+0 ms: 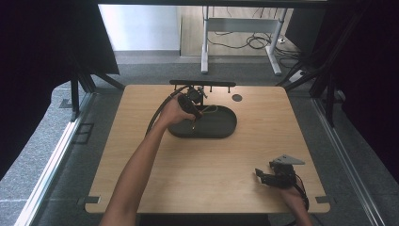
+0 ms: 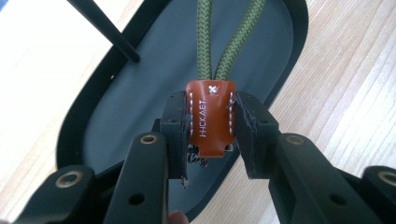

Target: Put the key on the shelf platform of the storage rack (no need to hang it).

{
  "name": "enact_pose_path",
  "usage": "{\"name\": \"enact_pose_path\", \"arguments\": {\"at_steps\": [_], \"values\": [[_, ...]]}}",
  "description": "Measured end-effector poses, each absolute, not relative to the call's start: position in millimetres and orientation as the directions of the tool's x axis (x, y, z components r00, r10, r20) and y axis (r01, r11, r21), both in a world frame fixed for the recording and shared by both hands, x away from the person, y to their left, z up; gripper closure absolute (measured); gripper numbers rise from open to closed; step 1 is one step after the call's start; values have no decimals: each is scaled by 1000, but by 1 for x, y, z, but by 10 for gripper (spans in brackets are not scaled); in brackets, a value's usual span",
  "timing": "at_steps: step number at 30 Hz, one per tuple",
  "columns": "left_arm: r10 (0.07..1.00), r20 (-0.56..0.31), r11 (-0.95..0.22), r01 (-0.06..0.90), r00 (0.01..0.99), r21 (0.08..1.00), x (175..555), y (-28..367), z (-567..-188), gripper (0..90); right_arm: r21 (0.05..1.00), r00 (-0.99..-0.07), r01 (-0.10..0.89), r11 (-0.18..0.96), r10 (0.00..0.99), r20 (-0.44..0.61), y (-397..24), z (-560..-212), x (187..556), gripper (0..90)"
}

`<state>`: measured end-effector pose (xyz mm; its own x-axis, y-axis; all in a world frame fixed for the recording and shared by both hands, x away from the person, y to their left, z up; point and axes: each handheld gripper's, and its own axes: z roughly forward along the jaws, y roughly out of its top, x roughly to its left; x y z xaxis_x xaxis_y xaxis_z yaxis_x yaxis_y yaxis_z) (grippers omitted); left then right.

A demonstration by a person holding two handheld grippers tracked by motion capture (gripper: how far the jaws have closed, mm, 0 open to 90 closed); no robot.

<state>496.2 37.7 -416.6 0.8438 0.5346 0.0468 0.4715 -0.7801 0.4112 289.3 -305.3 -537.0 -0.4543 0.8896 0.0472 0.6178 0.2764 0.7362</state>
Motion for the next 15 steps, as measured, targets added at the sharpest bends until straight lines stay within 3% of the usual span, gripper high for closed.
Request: {"name": "enact_pose_path", "arguments": {"at_steps": [15], "values": [[544,69,-788,480,836,385,496,36,-430,631,734,-454,619,278,890,47,-305,-537,289,299]]}}
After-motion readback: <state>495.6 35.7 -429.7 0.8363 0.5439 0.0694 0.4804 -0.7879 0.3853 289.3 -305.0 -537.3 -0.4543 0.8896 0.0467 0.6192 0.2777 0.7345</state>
